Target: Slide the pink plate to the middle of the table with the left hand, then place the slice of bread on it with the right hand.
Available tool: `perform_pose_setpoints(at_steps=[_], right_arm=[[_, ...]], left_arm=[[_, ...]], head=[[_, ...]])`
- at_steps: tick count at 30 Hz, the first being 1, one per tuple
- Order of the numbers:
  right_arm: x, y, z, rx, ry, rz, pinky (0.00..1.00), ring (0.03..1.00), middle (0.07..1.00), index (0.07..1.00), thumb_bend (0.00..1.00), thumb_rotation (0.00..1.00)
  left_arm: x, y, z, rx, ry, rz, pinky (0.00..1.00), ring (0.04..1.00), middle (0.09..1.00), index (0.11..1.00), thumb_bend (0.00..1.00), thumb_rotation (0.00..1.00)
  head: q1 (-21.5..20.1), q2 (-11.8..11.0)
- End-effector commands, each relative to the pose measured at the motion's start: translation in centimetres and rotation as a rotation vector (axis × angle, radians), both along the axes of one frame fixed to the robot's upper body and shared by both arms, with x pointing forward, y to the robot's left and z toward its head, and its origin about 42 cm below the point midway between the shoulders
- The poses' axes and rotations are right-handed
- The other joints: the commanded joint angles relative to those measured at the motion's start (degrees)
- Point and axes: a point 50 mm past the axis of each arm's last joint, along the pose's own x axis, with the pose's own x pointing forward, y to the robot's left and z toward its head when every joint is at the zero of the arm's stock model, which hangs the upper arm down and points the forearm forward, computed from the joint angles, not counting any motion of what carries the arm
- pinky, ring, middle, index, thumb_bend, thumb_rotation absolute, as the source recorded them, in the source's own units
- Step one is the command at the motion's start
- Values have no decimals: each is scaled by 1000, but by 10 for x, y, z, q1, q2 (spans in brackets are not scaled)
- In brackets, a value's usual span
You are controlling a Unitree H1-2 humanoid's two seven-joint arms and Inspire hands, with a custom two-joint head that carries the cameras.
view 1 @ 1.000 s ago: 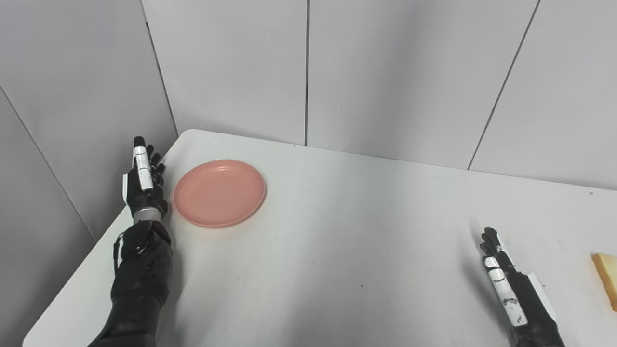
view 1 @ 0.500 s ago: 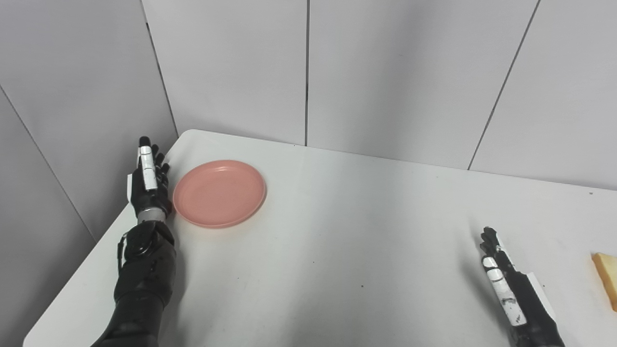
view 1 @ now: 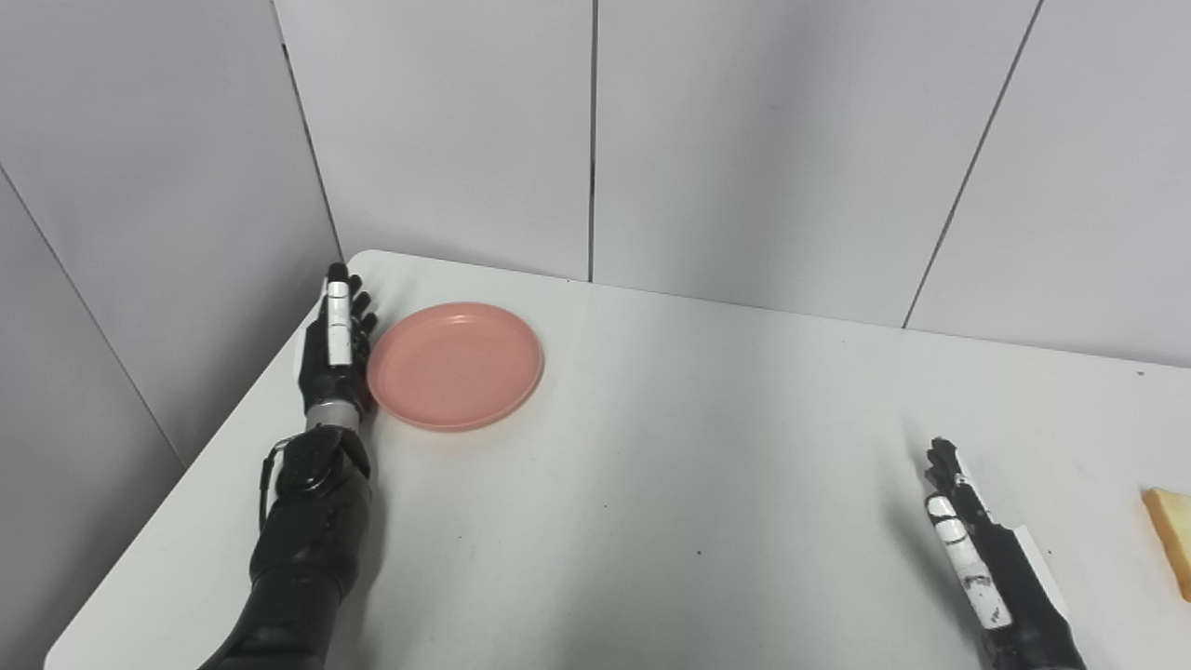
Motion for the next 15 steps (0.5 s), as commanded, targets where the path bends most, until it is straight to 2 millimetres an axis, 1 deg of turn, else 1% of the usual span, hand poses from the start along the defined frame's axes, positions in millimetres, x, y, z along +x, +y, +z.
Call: perform_pose_setpoints(at_steps=[1,5,8,11,12,15], right_arm=[[3,3,6,-1,-32,12,1000,1000,1000,1000,312,1000],[3,4,6,-13,-34,8,1000,1000,1000,1000,344,1000],[3,5,5,-29,-36,11,997,1000,1000,1000,349,1000],[3,5,4,-29,-34,12,994,1000,1000,1000,366,1000],[3,6,3,-31,-37,14,993,1000,1000,1000,368,1000],[4,7,0,-31,-39,16,997,1000,1000,1000,376,1000]], left_arm=[[7,-10,18,33,-43,-35,974,967,970,969,877,869],[6,-18,20,64,-32,-66,994,983,987,989,867,907],[6,-27,21,95,-17,-128,998,990,997,999,827,929],[5,-31,21,117,-13,-159,1000,988,998,1000,827,938],[6,-36,20,127,-19,-182,1000,988,999,1000,827,939],[7,-44,18,158,-18,-230,1000,1000,1000,1000,853,944]], head=[[-3,0],[-10,-1],[-25,-1],[-25,-1],[-37,1],[-44,3]])
